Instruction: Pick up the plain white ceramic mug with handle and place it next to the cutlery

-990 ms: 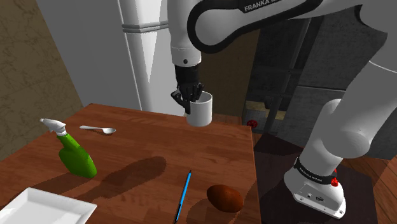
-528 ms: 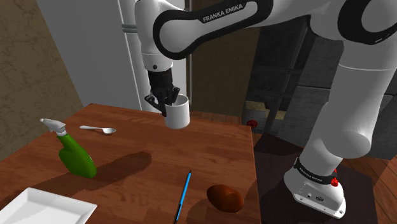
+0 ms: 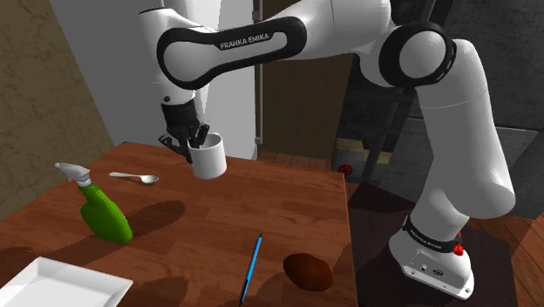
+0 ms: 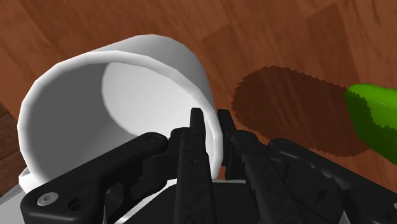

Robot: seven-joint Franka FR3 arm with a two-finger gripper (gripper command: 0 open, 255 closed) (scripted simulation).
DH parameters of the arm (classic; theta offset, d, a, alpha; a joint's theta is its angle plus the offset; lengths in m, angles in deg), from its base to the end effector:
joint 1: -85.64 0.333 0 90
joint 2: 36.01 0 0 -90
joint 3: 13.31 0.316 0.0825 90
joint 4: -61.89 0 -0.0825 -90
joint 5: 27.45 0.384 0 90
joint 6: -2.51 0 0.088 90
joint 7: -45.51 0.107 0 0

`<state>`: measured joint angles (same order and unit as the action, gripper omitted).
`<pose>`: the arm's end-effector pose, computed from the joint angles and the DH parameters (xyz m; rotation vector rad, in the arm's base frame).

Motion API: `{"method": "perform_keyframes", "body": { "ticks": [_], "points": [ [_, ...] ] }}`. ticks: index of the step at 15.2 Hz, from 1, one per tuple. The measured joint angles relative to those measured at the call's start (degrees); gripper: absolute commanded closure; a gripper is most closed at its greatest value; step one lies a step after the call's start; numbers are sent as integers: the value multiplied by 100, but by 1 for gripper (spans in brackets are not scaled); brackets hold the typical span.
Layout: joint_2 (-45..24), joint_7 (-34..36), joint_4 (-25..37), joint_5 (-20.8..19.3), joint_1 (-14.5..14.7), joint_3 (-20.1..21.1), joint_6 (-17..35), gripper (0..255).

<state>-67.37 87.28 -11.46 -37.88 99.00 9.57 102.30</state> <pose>0.6100 0.3503 0.4488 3.1277 -0.1717 -0.0812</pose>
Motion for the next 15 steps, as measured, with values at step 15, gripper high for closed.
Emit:
{"method": "perform_keyframes", "body": {
  "ticks": [15],
  "points": [
    [-1685, -1, 1842, -366, 513, -220, -161, 255]
  ]
}}
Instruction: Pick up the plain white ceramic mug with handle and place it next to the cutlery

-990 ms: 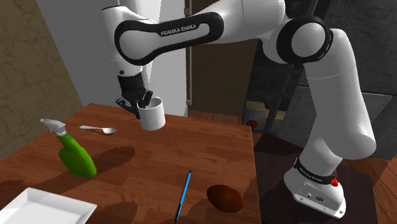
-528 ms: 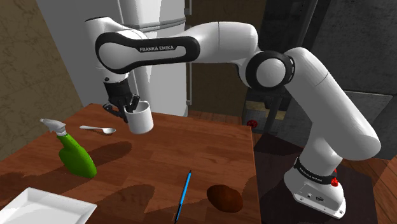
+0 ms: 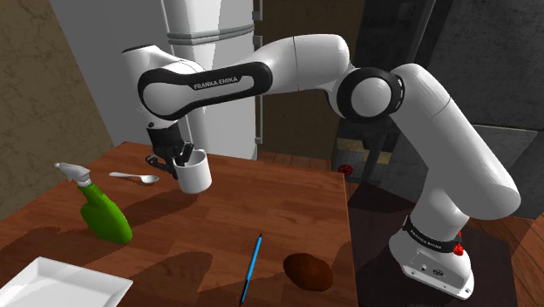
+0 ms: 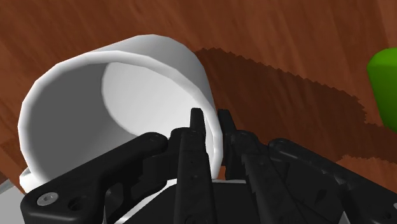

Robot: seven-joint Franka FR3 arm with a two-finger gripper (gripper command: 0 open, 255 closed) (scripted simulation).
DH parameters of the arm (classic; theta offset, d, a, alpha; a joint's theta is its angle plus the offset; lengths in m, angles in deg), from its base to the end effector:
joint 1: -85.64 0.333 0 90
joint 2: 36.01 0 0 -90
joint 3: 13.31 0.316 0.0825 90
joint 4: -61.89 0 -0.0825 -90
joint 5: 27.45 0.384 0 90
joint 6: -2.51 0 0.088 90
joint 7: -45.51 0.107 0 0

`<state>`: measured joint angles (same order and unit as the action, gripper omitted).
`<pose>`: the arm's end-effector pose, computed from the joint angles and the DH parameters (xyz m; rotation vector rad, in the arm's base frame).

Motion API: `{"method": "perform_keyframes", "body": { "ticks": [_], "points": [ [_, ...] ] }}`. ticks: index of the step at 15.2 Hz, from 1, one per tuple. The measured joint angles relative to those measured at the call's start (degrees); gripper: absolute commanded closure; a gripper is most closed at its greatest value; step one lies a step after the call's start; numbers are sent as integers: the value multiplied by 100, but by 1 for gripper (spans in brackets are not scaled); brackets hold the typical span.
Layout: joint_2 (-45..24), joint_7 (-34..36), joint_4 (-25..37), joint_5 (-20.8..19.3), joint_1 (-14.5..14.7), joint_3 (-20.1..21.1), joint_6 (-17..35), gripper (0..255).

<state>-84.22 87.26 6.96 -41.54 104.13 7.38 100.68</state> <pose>0.6607 0.3792 0.3810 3.1263 -0.1742 -0.0816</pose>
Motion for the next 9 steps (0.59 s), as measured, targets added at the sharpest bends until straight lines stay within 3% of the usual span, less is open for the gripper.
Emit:
{"method": "perform_keyframes", "body": {
  "ticks": [9],
  "points": [
    [-30, 23, -281, -17, -40, -9, 304, 255]
  ]
}}
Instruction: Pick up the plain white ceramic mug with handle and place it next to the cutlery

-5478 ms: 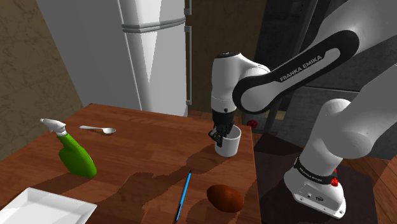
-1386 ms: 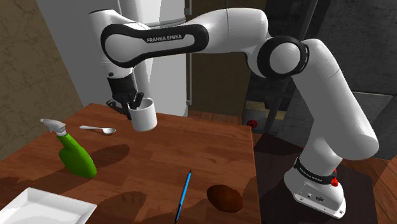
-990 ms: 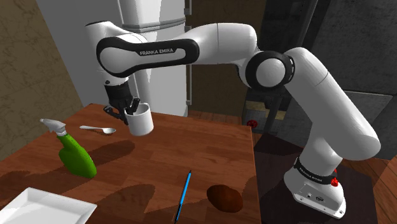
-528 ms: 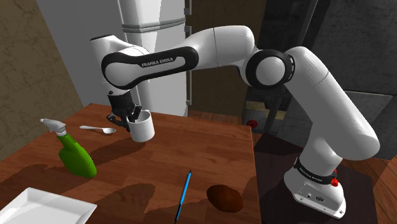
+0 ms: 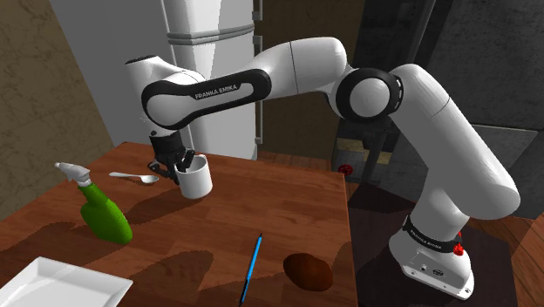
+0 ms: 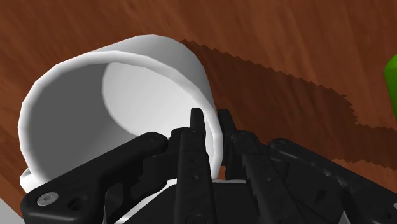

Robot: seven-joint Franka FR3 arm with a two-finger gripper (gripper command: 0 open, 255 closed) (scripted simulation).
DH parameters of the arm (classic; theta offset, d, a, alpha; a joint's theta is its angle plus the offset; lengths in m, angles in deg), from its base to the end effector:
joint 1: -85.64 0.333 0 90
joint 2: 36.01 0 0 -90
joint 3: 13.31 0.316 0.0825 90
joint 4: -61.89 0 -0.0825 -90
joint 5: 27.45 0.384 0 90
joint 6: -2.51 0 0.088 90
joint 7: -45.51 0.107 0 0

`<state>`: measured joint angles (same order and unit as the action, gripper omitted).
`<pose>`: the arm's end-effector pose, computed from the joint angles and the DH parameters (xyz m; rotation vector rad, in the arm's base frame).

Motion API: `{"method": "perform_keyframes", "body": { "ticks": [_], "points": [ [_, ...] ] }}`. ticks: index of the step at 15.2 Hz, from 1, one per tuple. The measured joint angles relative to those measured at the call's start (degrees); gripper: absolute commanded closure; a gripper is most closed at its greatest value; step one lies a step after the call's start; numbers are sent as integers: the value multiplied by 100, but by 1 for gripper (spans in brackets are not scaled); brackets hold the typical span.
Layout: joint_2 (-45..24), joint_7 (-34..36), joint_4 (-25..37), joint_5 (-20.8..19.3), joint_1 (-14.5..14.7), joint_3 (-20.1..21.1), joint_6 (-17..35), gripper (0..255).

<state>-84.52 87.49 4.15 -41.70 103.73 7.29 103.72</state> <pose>0.6609 0.3794 0.3588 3.1266 -0.1740 -0.0812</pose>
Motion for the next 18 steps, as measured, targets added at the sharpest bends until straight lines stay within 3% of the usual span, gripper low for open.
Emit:
{"method": "perform_keyframes", "body": {
  "ticks": [1, 7, 11, 18],
  "points": [
    [0, 0, 0, 0, 0, 0, 0, 0],
    [1, 0, 2, 0, 0, 0, 0, 0],
    [-111, -68, 813, 7, 140, -9, -664, 0],
    [-123, -85, 980, 10, 164, -11, -822, 0]
  ]
}}
